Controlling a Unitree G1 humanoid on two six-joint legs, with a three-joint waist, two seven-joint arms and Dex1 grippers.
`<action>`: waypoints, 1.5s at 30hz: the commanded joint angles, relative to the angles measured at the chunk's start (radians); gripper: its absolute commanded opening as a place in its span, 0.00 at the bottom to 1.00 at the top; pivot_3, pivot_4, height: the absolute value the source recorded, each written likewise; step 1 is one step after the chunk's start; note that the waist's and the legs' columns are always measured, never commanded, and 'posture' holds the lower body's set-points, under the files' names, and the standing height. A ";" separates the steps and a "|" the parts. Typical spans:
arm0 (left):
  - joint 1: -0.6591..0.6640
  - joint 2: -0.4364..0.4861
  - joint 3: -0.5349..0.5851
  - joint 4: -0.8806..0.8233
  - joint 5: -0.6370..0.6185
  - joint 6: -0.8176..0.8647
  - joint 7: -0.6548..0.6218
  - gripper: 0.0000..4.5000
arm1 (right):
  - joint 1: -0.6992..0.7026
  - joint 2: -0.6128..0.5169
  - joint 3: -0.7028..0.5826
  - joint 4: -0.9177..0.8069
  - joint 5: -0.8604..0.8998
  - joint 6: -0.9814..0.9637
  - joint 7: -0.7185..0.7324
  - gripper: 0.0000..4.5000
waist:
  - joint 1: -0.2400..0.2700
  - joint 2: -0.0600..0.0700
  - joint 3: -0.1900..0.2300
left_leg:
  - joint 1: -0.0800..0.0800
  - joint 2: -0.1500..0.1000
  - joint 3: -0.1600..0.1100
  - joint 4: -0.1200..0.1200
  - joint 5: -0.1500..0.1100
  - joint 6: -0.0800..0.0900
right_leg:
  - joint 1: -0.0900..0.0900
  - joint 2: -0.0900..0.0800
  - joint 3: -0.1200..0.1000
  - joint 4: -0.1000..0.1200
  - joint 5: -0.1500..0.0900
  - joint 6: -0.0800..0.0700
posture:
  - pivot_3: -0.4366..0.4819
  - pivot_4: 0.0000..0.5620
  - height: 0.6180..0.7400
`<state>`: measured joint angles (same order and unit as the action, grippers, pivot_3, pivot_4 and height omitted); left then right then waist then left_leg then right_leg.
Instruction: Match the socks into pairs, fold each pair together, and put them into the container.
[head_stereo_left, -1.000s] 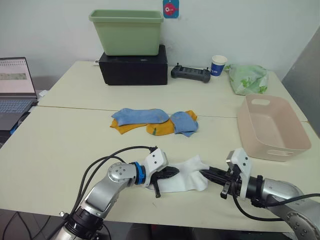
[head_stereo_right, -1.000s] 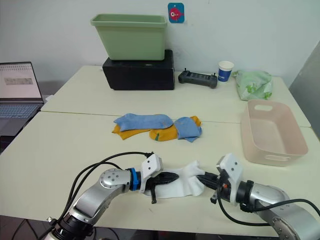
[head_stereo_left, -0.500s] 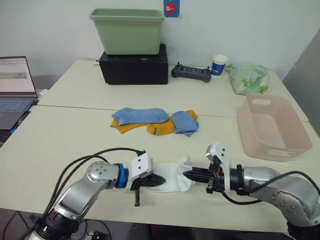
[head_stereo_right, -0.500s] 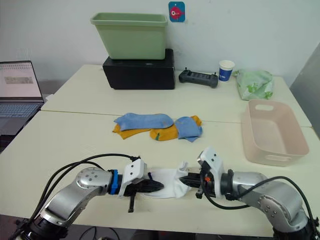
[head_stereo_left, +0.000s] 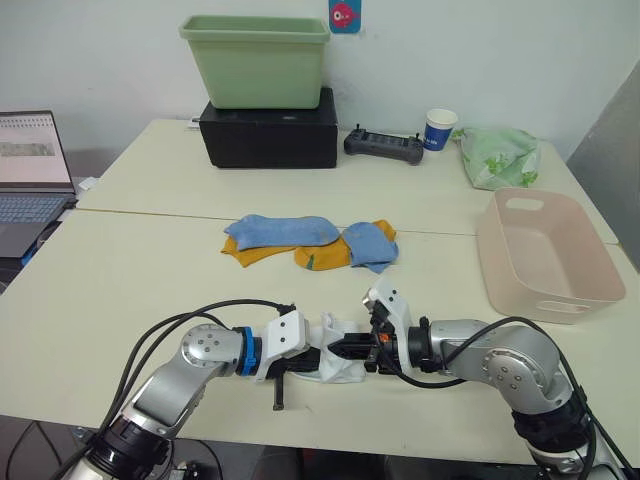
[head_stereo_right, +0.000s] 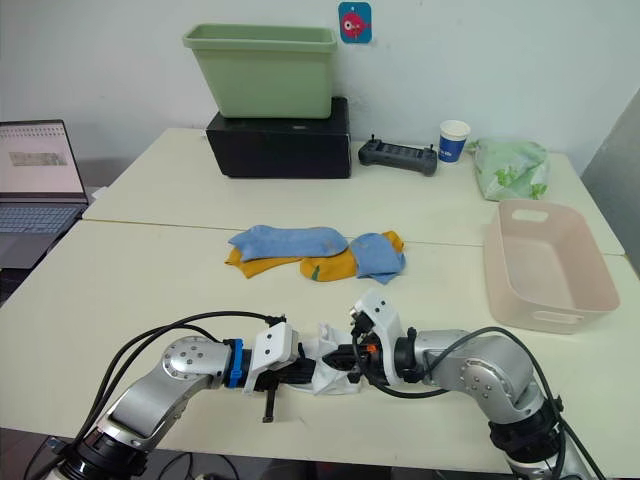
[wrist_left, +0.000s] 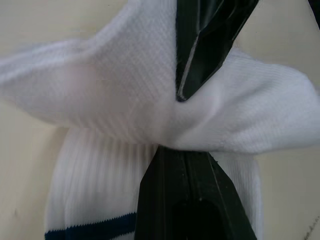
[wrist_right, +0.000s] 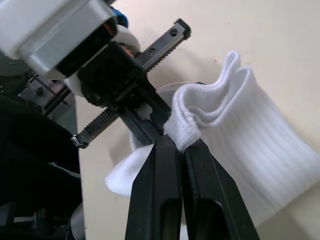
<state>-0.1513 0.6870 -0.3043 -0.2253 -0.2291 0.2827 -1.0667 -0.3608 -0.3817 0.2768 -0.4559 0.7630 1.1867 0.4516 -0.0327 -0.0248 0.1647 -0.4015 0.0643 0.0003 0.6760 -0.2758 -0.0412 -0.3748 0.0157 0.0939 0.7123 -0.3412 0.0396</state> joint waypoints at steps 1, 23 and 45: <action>0.036 0.029 0.069 -0.019 -0.015 0.045 0.032 0.00 | -0.003 0.003 0.002 -0.013 -0.012 -0.013 0.007 0.12 | -0.001 0.000 0.000 | 0.000 0.000 0.000 0.000 0.000 0.000 | 0.000 0.000 0.000 0.000 0.000 0.000 | 0.48 0.27 0.64; -0.038 0.157 0.322 -0.275 -0.273 0.314 0.063 0.00 | 0.010 -0.122 0.111 -0.059 -0.238 -0.315 0.116 0.42 | -0.004 -0.006 0.009 | -0.010 0.000 0.000 -0.001 0.000 -0.001 | -0.011 -0.002 0.001 0.001 0.000 0.000 | 0.48 0.27 0.64; -0.012 0.107 0.179 -0.183 -0.201 0.189 0.037 0.00 | 0.011 -0.115 0.090 -0.022 -0.370 -0.496 0.249 0.00 | 0.000 -0.006 0.009 | -0.014 0.000 -0.001 0.001 0.001 -0.001 | -0.014 -0.001 -0.003 0.003 0.001 -0.001 | 0.48 0.27 0.64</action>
<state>-0.1333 0.8046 -0.1951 -0.3395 -0.3473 0.4171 -1.0505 -0.3533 -0.4832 0.4147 -0.3889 0.3376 0.7383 0.6301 -0.0323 -0.0307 0.1736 -0.4159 0.0645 -0.0007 0.6778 -0.2752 -0.0418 -0.3890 0.0146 0.0906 0.7154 -0.3404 0.0386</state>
